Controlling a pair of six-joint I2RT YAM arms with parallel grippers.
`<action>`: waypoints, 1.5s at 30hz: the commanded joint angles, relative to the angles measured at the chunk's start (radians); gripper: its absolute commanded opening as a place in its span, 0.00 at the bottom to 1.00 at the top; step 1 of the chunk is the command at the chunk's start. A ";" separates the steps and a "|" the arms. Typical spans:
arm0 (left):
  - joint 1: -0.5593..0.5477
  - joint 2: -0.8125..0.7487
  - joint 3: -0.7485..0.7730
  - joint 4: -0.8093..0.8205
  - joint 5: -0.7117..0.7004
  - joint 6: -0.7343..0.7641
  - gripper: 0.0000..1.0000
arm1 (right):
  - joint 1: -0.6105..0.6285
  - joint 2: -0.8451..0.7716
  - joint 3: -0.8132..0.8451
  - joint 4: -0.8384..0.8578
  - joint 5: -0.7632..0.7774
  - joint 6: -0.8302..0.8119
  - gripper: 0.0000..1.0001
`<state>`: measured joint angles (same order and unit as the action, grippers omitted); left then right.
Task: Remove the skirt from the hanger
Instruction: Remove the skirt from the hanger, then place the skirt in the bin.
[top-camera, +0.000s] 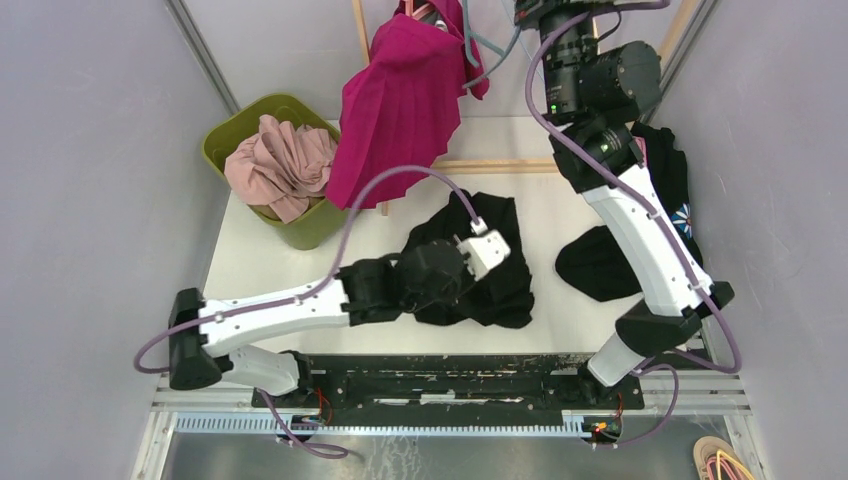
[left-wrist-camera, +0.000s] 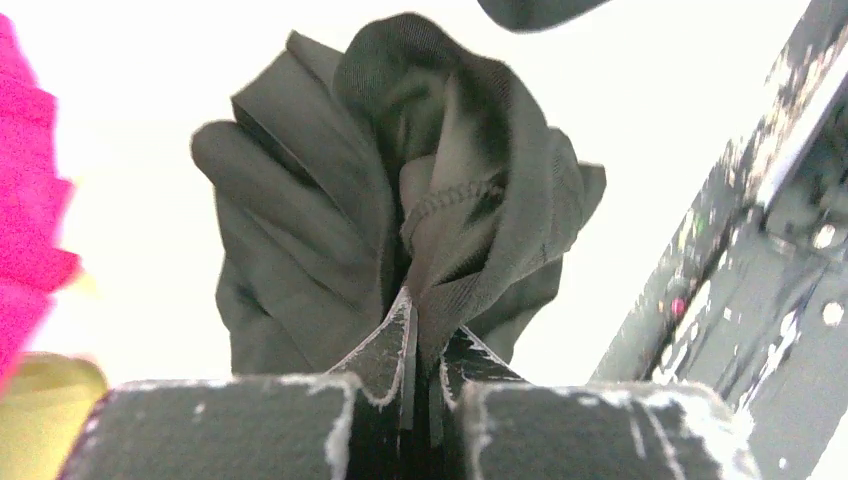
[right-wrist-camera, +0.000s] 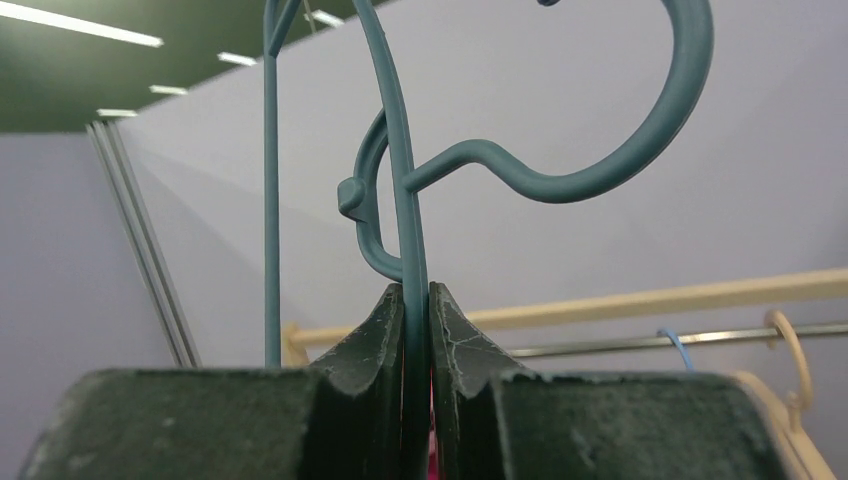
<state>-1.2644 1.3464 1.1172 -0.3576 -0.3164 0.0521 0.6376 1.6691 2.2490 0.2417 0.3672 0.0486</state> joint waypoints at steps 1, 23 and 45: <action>0.004 -0.105 0.213 -0.053 -0.197 0.129 0.03 | 0.002 -0.144 -0.218 0.008 -0.004 -0.012 0.01; 0.505 0.030 0.973 -0.055 -0.240 0.468 0.03 | 0.003 -0.594 -0.820 -0.287 0.079 0.004 0.00; 1.209 0.306 1.358 0.221 0.097 0.151 0.03 | 0.002 -0.643 -0.898 -0.353 0.051 0.080 0.00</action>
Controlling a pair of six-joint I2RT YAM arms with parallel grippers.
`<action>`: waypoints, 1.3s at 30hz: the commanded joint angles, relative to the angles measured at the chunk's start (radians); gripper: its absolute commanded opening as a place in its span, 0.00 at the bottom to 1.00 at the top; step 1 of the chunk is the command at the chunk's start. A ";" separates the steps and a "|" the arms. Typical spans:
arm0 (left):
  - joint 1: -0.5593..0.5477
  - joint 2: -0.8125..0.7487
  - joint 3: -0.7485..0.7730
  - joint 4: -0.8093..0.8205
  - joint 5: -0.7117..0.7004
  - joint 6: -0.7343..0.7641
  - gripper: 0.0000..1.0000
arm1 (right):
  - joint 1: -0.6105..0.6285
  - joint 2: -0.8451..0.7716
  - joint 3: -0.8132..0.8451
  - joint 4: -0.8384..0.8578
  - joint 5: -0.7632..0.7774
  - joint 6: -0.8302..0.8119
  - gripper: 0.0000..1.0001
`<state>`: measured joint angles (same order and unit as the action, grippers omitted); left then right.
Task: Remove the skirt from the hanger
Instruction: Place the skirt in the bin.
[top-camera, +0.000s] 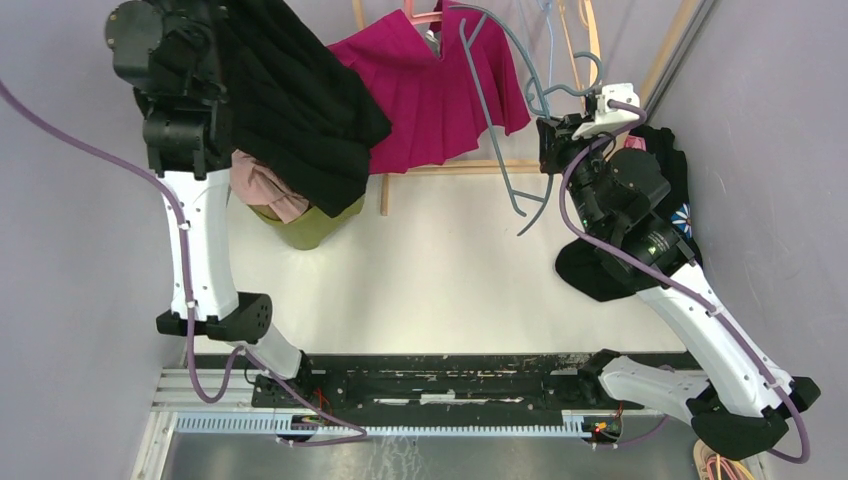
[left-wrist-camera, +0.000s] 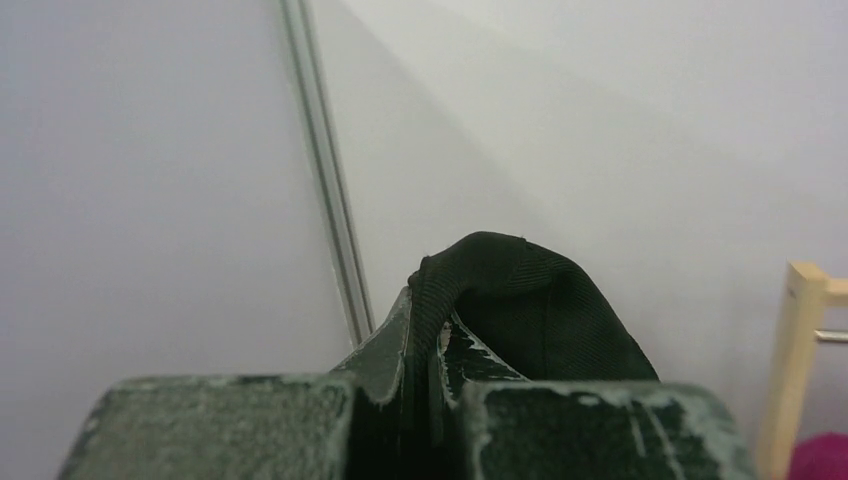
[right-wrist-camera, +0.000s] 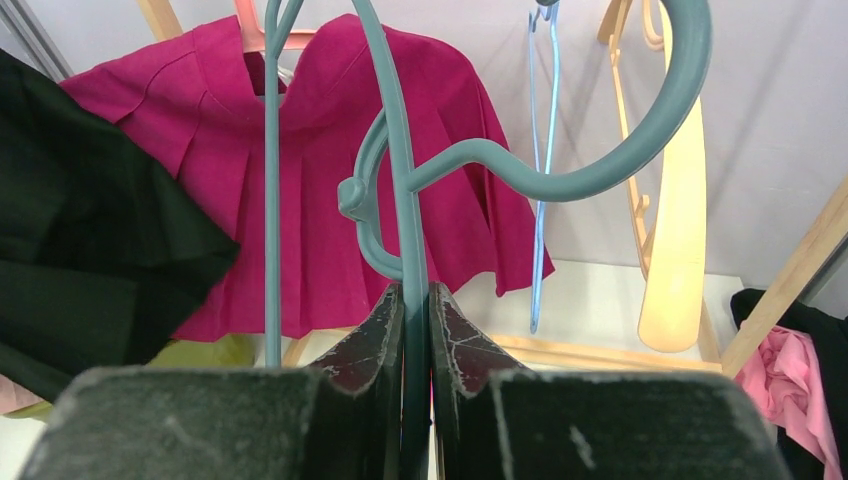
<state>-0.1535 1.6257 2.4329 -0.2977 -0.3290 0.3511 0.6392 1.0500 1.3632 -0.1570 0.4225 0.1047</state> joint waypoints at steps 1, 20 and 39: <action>0.126 0.033 0.035 0.173 0.117 -0.160 0.03 | 0.001 -0.023 -0.014 0.047 -0.003 0.023 0.01; 0.446 0.069 -0.247 0.200 0.236 -0.256 0.03 | -0.002 0.079 0.003 0.074 -0.014 -0.050 0.01; 0.192 -0.194 -1.030 0.233 0.293 -0.398 0.03 | -0.018 0.075 -0.017 0.041 -0.053 -0.002 0.01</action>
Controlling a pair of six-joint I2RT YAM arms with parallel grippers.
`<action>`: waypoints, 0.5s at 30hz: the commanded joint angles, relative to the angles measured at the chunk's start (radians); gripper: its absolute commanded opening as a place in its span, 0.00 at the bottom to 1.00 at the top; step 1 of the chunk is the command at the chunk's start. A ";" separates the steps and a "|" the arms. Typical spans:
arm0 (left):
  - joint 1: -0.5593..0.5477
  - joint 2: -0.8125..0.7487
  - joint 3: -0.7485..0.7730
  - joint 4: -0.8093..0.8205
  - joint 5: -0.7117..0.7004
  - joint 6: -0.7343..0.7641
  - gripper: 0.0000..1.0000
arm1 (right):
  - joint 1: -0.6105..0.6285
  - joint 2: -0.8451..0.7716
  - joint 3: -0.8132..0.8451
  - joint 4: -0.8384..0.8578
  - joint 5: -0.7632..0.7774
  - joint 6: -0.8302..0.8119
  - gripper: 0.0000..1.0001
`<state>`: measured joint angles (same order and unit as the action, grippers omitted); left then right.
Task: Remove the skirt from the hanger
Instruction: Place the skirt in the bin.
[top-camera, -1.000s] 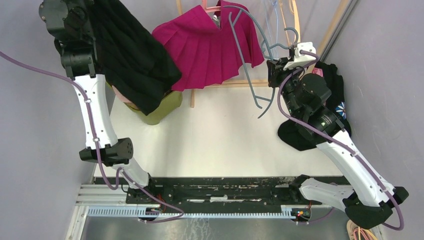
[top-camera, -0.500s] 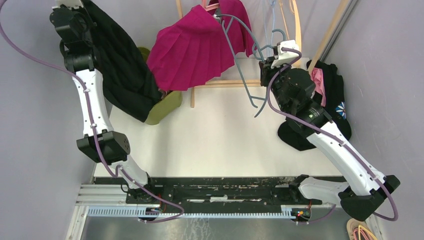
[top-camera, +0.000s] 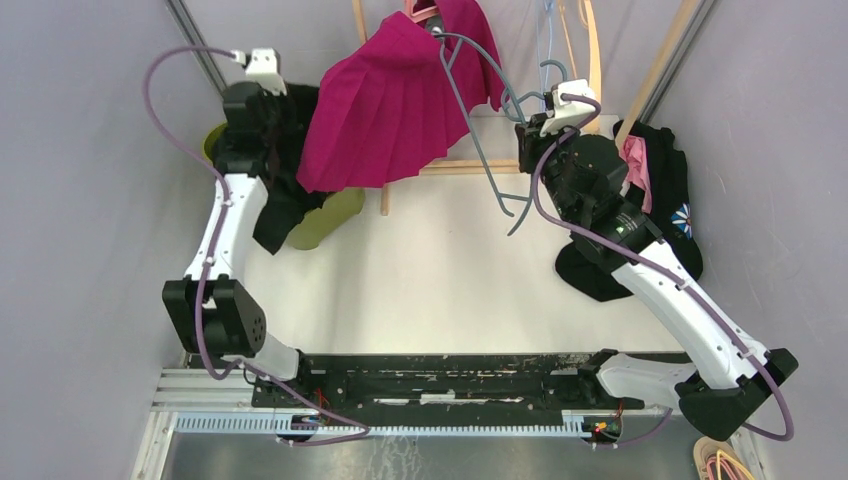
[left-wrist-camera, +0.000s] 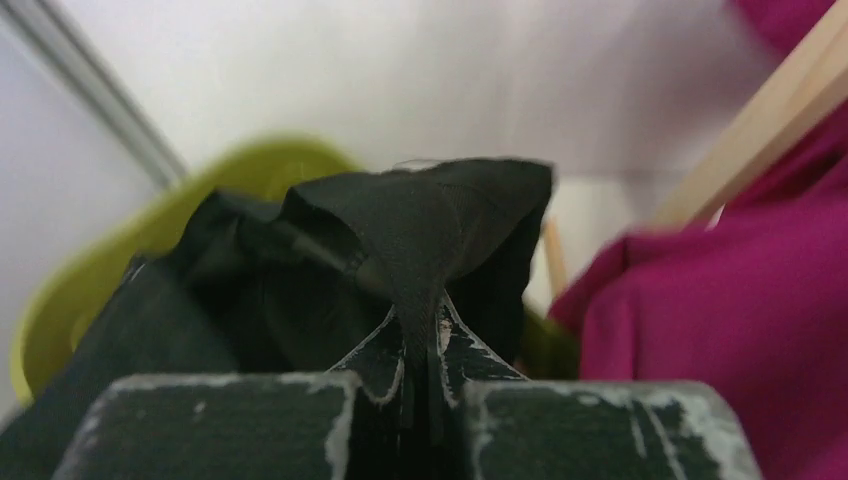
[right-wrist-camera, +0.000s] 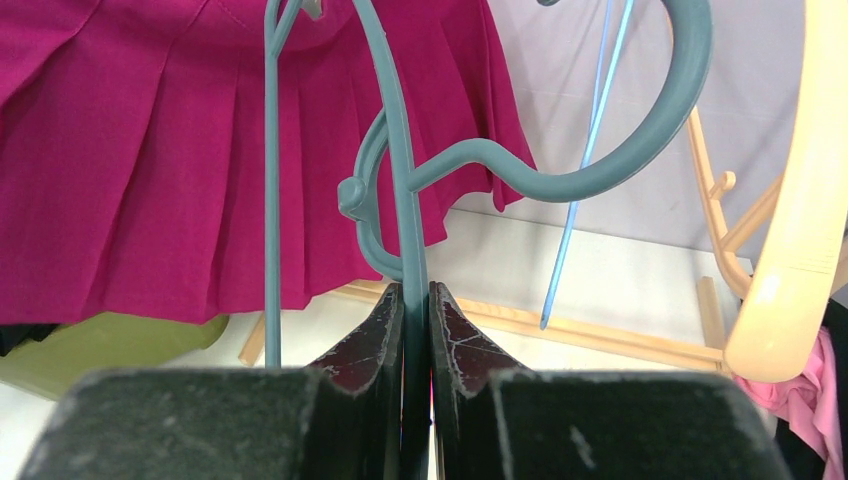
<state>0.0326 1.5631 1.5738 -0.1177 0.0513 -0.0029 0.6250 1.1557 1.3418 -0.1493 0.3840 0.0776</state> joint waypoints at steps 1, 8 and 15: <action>0.007 -0.161 -0.214 0.049 -0.117 -0.047 0.03 | -0.004 -0.034 0.001 0.031 -0.017 0.033 0.01; 0.005 -0.229 -0.301 -0.041 -0.376 -0.059 0.03 | -0.004 -0.030 0.008 0.015 -0.040 0.082 0.01; 0.007 -0.022 -0.240 -0.185 -0.396 -0.158 0.03 | -0.004 -0.032 0.010 0.006 -0.058 0.118 0.01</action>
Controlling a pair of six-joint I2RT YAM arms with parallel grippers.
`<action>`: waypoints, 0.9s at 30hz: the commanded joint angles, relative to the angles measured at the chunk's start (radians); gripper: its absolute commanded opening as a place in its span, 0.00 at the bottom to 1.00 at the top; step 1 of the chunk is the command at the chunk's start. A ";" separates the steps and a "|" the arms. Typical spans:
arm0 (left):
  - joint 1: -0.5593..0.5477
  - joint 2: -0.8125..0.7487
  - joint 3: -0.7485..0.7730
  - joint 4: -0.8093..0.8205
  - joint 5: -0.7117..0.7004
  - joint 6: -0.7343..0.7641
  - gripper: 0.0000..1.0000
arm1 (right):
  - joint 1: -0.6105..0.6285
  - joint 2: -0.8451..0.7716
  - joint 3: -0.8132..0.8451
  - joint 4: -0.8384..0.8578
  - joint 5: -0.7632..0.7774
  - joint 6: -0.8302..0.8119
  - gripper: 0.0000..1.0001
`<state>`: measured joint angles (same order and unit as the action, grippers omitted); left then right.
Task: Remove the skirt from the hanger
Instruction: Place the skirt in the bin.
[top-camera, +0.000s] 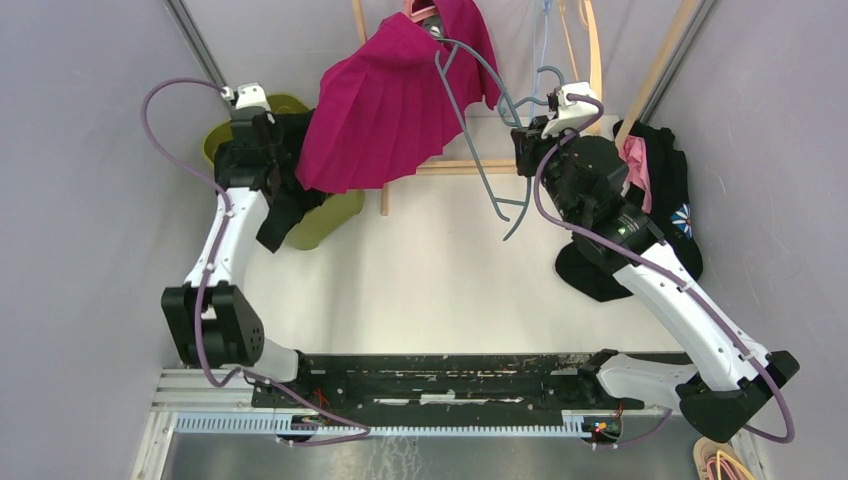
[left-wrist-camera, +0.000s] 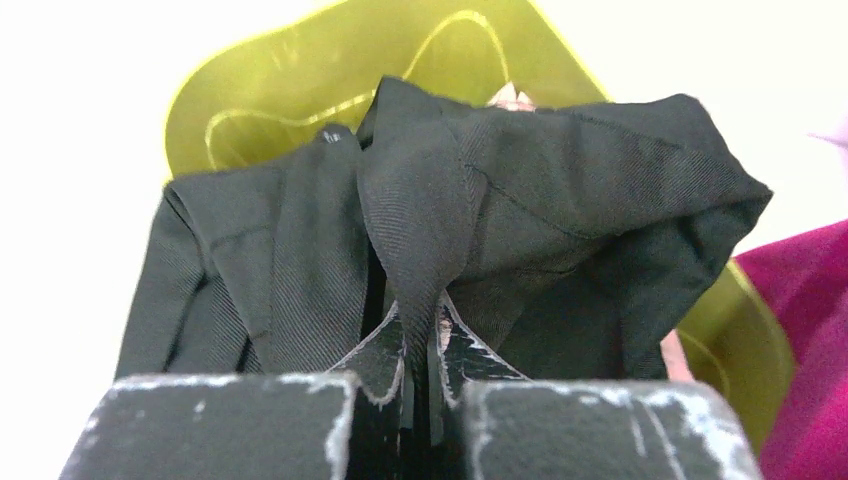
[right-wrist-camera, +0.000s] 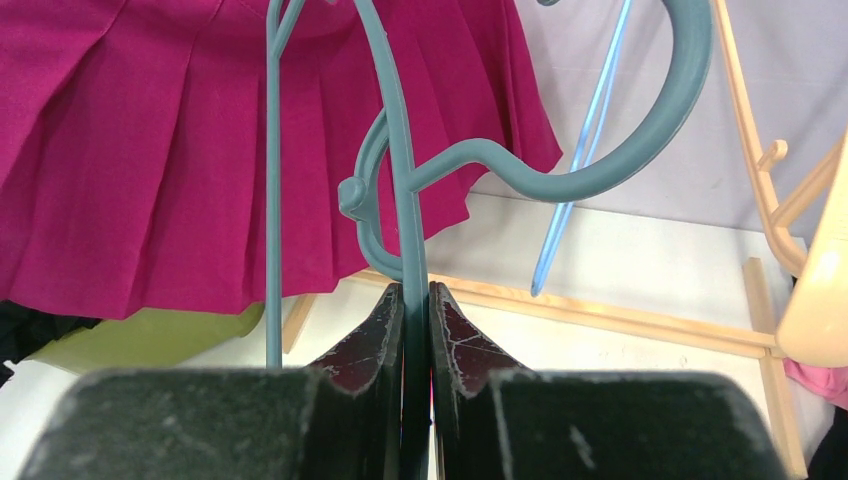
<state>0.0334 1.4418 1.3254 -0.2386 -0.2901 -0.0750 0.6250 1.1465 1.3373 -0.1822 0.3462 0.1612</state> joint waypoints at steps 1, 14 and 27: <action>0.008 0.126 -0.004 -0.045 -0.072 -0.085 0.03 | -0.004 -0.027 0.015 0.037 -0.016 0.033 0.01; 0.128 0.368 0.200 -0.106 0.102 -0.098 0.12 | -0.004 -0.045 0.025 0.023 0.058 -0.042 0.01; 0.048 0.129 0.214 -0.121 0.291 -0.065 0.99 | -0.005 -0.040 0.093 0.009 0.150 -0.193 0.01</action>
<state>0.0963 1.6939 1.4818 -0.3473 -0.0547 -0.1383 0.6250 1.1267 1.3556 -0.2161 0.4229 0.0620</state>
